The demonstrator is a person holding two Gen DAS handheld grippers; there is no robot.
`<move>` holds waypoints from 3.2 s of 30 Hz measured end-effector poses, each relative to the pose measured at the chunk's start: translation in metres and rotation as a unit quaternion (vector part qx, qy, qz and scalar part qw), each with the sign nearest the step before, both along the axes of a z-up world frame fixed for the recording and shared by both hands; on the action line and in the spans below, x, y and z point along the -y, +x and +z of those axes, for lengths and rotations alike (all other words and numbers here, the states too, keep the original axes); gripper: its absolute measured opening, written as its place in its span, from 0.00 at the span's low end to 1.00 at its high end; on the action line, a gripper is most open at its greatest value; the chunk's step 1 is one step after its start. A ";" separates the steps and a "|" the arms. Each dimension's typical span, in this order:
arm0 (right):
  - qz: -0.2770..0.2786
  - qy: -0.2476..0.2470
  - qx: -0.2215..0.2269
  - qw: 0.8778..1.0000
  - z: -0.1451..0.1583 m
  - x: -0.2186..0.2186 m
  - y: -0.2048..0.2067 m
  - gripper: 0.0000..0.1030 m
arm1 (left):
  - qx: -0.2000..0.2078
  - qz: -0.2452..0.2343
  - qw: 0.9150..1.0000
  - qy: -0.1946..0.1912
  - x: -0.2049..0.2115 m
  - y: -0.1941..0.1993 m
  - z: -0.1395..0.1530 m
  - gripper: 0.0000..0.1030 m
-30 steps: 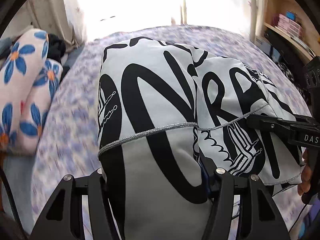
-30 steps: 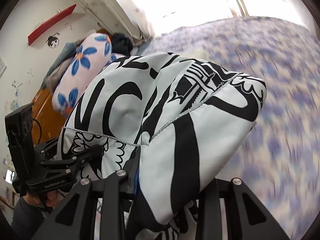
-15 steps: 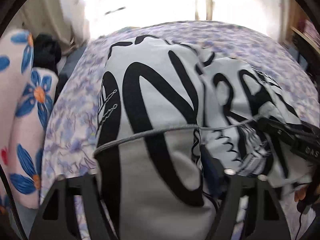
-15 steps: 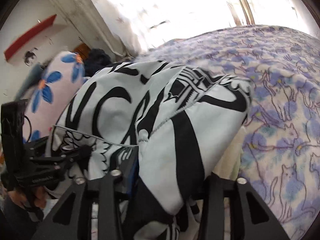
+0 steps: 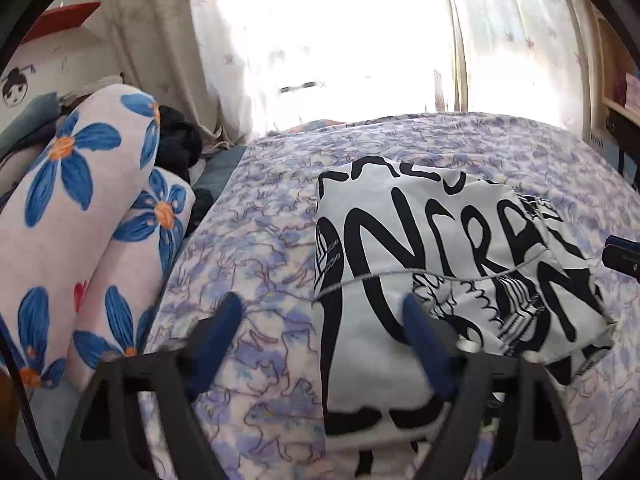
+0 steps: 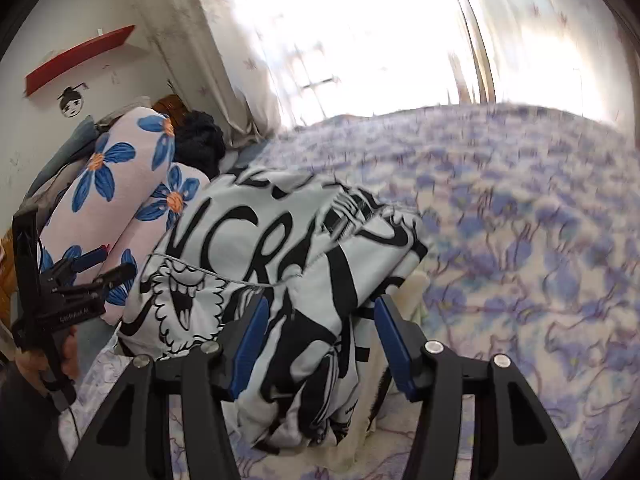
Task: Fold large clothes
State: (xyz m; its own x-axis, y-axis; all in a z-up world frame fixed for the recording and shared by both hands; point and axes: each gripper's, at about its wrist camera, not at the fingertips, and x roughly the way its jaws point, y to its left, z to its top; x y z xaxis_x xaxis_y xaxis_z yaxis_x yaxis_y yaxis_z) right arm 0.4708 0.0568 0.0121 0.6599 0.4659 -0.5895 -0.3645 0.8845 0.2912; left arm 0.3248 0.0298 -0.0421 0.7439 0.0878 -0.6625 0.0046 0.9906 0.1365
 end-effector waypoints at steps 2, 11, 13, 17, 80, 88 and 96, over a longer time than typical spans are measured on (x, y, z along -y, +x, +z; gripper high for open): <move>0.011 -0.012 0.017 1.000 0.006 -0.007 -0.012 0.54 | -0.017 -0.005 1.000 -0.008 0.004 -0.008 -0.004 0.28; 0.009 -0.125 -0.023 0.992 -0.055 -0.040 0.002 0.29 | -0.095 0.059 0.992 0.066 0.010 0.004 -0.076 0.17; 0.007 -0.104 -0.031 0.994 -0.063 -0.033 0.004 0.29 | -0.084 0.067 0.992 0.059 0.011 0.004 -0.079 0.16; 0.002 -0.112 -0.024 0.993 -0.054 -0.033 -0.006 0.30 | -0.069 0.073 0.991 0.092 0.022 -0.004 -0.073 0.16; -0.121 -0.044 -0.068 0.989 -0.017 0.199 -0.471 0.77 | -0.101 0.009 0.985 -0.141 0.271 -0.486 -0.025 0.99; -0.109 -0.063 -0.062 0.990 -0.020 0.190 -0.480 0.77 | -0.091 0.007 0.987 -0.133 0.277 -0.492 -0.021 0.99; -0.109 -0.064 -0.055 0.990 -0.017 0.191 -0.486 0.77 | -0.077 0.005 0.989 -0.123 0.281 -0.496 -0.014 0.99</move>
